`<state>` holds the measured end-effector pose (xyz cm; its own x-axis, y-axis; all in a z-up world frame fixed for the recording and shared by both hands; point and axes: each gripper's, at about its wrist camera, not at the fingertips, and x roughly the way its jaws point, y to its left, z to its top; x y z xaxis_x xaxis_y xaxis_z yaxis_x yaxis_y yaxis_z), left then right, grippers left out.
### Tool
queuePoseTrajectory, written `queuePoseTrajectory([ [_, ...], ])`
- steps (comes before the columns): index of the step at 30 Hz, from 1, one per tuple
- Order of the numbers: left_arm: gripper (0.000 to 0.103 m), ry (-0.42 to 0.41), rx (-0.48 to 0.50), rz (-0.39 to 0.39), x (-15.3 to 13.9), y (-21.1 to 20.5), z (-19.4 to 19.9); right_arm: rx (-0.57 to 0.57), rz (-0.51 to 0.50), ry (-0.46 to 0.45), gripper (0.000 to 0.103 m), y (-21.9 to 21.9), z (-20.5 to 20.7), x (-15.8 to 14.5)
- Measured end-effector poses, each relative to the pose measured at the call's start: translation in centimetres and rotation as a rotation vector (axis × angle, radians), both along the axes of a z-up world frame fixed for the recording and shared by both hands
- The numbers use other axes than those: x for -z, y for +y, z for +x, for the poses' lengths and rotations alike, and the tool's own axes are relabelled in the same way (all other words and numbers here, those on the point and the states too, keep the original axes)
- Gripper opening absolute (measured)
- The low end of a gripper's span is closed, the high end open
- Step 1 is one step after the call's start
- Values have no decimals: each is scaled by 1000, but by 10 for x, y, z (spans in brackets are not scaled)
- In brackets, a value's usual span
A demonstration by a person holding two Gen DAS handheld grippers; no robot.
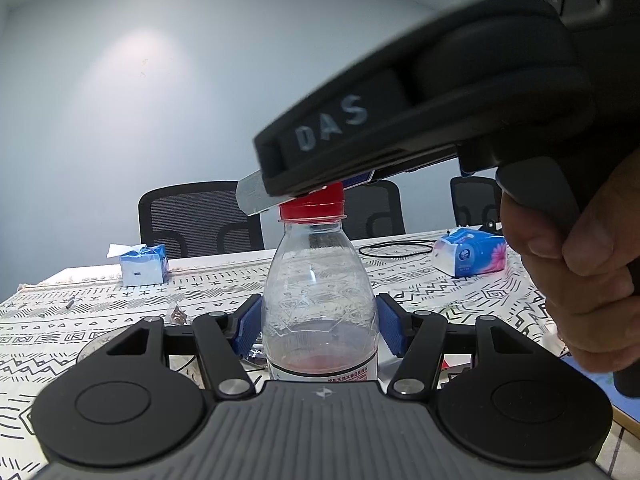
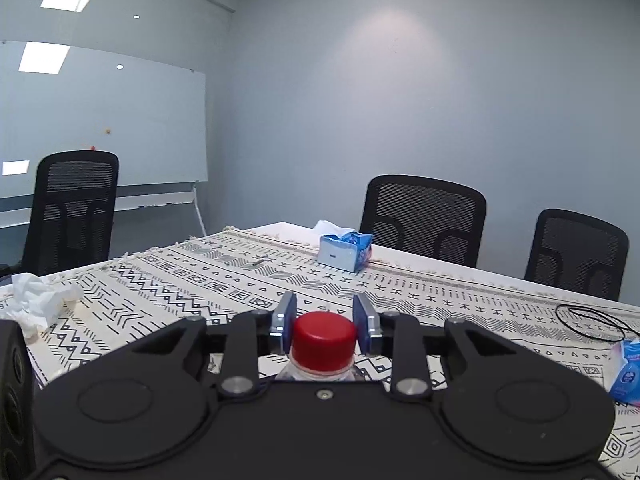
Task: Unscrew bottle cap and pour
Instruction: 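Twist the red cap with the right tool while the left tool holds the bottle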
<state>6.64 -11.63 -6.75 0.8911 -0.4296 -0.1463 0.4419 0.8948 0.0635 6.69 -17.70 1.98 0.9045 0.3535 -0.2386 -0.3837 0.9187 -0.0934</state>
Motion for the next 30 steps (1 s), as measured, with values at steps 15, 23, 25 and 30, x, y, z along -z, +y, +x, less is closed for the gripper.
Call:
queuePoseTrajectory([
  [15, 57, 5, 1, -4, 0, 1, 1, -165, 51, 12, 34, -20, 13, -5],
  [23, 58, -1, -5, -2, 1, 0, 0, -7, 46, 9, 33, 1, 13, -2],
  [25, 58, 0, -5, 0, 1, -1, 0, -9, 58, 11, 33, -2, 13, -1],
  [30, 57, -2, -2, 5, 1, -1, 0, -44, 85, -4, 33, -10, 13, 4],
])
